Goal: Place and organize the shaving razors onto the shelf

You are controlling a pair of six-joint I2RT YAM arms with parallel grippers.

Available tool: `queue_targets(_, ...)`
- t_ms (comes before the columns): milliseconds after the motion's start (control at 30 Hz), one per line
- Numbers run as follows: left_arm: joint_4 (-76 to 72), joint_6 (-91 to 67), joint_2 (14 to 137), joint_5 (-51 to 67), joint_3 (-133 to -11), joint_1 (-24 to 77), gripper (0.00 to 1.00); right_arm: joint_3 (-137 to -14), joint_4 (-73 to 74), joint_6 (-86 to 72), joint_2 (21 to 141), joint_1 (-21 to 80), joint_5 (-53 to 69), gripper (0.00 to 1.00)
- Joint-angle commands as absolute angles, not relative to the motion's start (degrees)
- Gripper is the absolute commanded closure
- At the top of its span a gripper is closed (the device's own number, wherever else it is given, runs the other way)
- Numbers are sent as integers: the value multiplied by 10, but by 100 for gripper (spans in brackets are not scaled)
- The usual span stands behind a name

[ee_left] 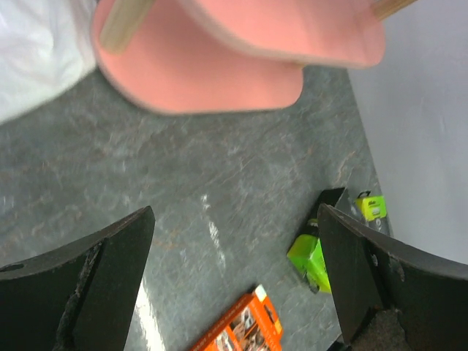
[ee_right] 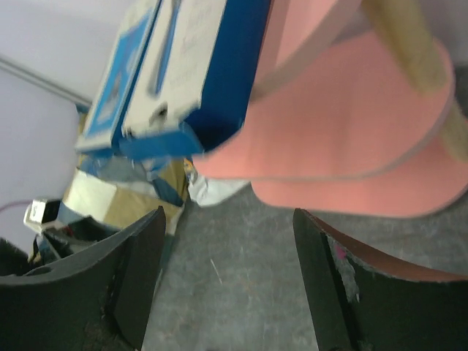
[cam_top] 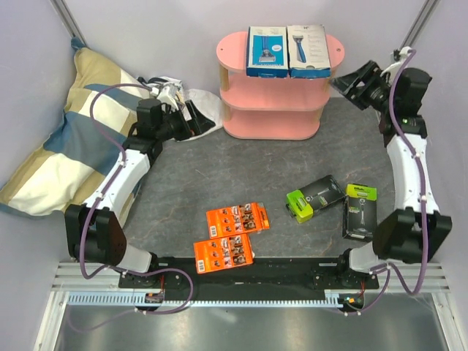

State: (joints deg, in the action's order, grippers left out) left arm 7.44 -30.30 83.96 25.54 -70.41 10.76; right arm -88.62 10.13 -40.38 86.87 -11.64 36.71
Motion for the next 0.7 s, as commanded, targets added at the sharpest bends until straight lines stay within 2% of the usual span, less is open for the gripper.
queue_targets(0, 65, -294, 808, 253, -645, 120, 0, -762, 120, -324, 786, -76, 328, 21)
queue_targets(200, 54, -311, 799, 230, -572, 175, 0, -610, 136, -284, 742, 38, 288, 21)
queue_targets(367, 61, -344, 781, 182, -498, 233, 1, -518, 120, -275, 765, 186, 230, 20)
queue_targets(467, 89, -367, 740, 121, -449, 253, 1, -469, 77, -293, 792, 241, 221, 20)
queue_targets(667, 161, -438, 670, 63, -372, 299, 2, -453, 27, -306, 865, 327, 188, 19)
